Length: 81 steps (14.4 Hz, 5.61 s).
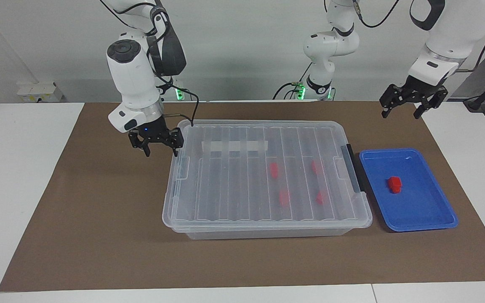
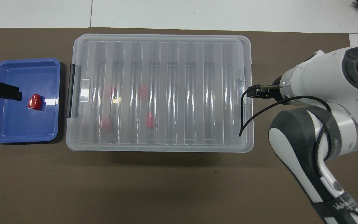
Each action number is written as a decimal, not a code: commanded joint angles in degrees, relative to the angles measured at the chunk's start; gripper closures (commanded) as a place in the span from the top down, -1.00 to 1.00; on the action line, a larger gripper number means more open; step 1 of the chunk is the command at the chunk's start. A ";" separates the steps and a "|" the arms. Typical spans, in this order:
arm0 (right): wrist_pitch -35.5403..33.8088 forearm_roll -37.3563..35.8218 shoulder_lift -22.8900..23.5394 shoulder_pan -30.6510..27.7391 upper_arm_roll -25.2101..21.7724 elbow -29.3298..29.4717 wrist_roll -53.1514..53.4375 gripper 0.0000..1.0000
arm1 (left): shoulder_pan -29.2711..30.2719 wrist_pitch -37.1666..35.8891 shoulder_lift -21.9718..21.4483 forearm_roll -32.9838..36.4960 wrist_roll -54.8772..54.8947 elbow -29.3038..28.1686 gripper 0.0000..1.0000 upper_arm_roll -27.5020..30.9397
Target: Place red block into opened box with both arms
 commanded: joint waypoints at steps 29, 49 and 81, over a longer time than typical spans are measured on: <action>-2.66 -3.02 0.41 -15.55 -0.09 -2.14 -29.43 0.70 | 7.17 10.75 -4.89 0.58 -0.23 -10.93 1.00 0.57; -4.07 -3.90 -0.20 -19.60 0.08 -0.47 -36.05 0.77 | 10.50 49.11 17.69 4.98 15.39 -25.99 0.91 0.57; -28.06 0.15 -5.13 -10.64 -0.18 15.26 -7.04 1.00 | -3.44 4.01 13.82 -2.05 -25.84 5.83 -0.95 -1.01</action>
